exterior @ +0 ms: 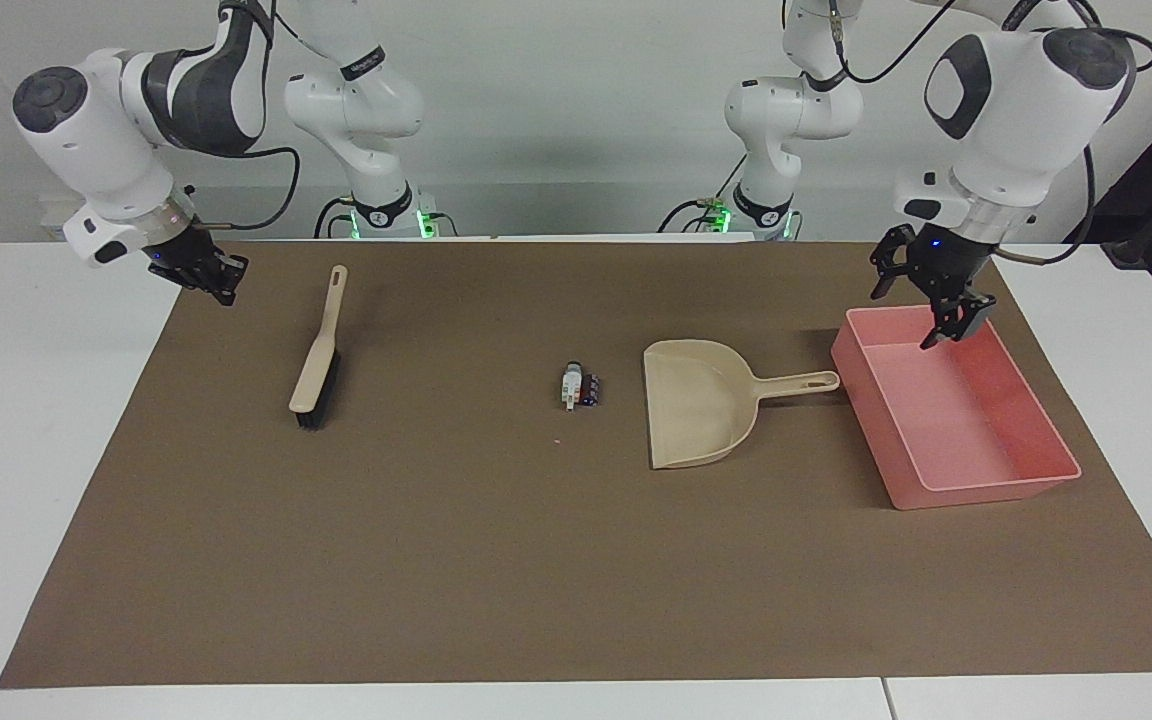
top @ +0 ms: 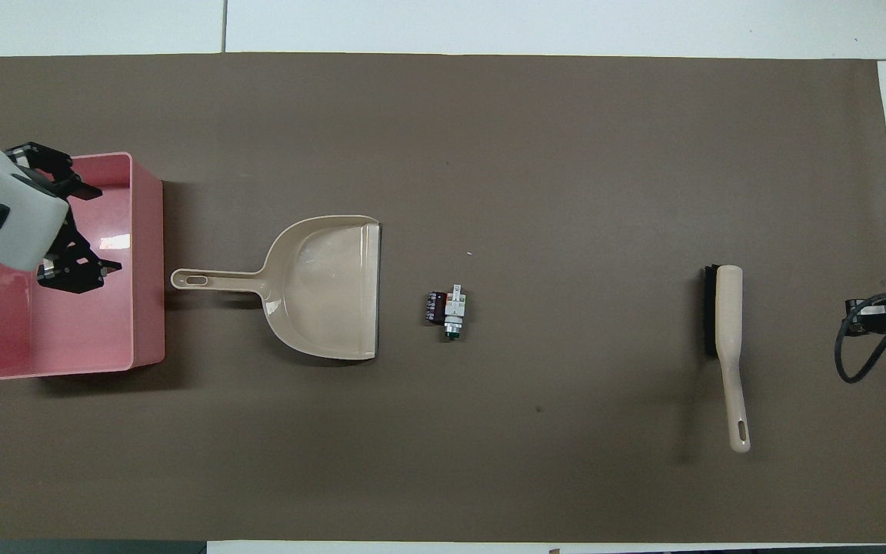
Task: Clean e-waste and dump in bin
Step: 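Grasp the dustpan handle with the left gripper while the right gripper reaches the brush, then push the dustpan with the left gripper while the right gripper grasps the brush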
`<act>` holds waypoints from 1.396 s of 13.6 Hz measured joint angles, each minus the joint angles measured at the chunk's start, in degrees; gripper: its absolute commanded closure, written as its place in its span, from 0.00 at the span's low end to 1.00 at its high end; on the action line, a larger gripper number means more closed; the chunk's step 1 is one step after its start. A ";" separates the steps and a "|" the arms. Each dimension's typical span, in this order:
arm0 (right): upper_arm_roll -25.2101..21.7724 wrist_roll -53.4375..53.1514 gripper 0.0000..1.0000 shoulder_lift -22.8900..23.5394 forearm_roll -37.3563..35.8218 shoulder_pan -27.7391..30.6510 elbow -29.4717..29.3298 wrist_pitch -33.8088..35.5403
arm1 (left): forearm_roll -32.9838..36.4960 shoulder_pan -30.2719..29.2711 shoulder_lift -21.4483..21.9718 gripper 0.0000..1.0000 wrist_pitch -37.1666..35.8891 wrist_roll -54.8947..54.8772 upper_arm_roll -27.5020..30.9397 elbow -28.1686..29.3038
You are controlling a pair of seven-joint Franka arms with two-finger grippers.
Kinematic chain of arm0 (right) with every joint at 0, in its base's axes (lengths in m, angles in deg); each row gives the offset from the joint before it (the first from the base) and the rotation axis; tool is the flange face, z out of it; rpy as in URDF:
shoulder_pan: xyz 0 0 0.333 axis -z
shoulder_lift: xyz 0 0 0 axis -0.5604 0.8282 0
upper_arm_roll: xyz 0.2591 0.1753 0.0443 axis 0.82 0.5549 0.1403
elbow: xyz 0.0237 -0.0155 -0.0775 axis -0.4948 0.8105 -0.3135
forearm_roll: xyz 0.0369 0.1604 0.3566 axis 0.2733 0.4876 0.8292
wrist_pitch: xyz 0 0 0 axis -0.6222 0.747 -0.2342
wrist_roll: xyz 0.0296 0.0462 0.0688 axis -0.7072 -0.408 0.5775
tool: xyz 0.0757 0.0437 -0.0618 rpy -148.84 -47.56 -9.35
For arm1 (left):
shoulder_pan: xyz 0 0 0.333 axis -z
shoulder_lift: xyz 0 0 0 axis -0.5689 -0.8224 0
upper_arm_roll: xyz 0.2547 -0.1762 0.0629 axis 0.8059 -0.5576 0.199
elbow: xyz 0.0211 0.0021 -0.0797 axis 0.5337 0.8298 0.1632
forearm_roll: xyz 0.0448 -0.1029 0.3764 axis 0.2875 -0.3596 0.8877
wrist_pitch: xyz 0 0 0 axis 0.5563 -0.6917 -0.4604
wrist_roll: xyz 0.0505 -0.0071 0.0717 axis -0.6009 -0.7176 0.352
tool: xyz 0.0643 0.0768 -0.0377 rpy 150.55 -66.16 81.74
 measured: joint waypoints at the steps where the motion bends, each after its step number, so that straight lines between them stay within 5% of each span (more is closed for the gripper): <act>1: 0.21 0.00 0.78 -0.12 0.92 -0.13 0.09 0.02 | -0.65 0.67 -1.17 0.09 1.23 -2.46 -0.02 1.16; 3: 0.38 0.00 0.59 -0.45 1.58 -0.16 1.16 0.03 | -3.10 1.40 -4.24 0.09 5.03 -6.08 -0.01 2.99; 5: 0.35 -0.01 0.52 -0.49 2.77 -0.16 3.28 -0.24 | -3.80 2.63 -6.81 0.09 10.35 -7.12 -0.04 6.01; 8: 0.36 -0.47 0.54 -0.44 3.45 -1.02 7.41 -4.68 | -3.94 4.87 -7.50 0.08 16.07 -7.12 -0.04 11.00; 10: 0.38 -1.01 0.42 -0.43 3.57 -3.04 9.82 -6.64 | -4.14 6.17 -7.50 0.08 20.37 -6.36 -0.03 14.42; 14: 0.37 -1.75 0.35 -0.39 4.98 -5.10 14.42 -11.83 | -4.17 6.85 -7.47 0.08 22.75 -5.56 0.07 17.39; 19: 0.27 -1.75 0.34 -0.18 5.18 -5.10 18.04 -16.06 | -4.20 6.85 -7.07 0.25 22.75 -3.85 0.12 18.30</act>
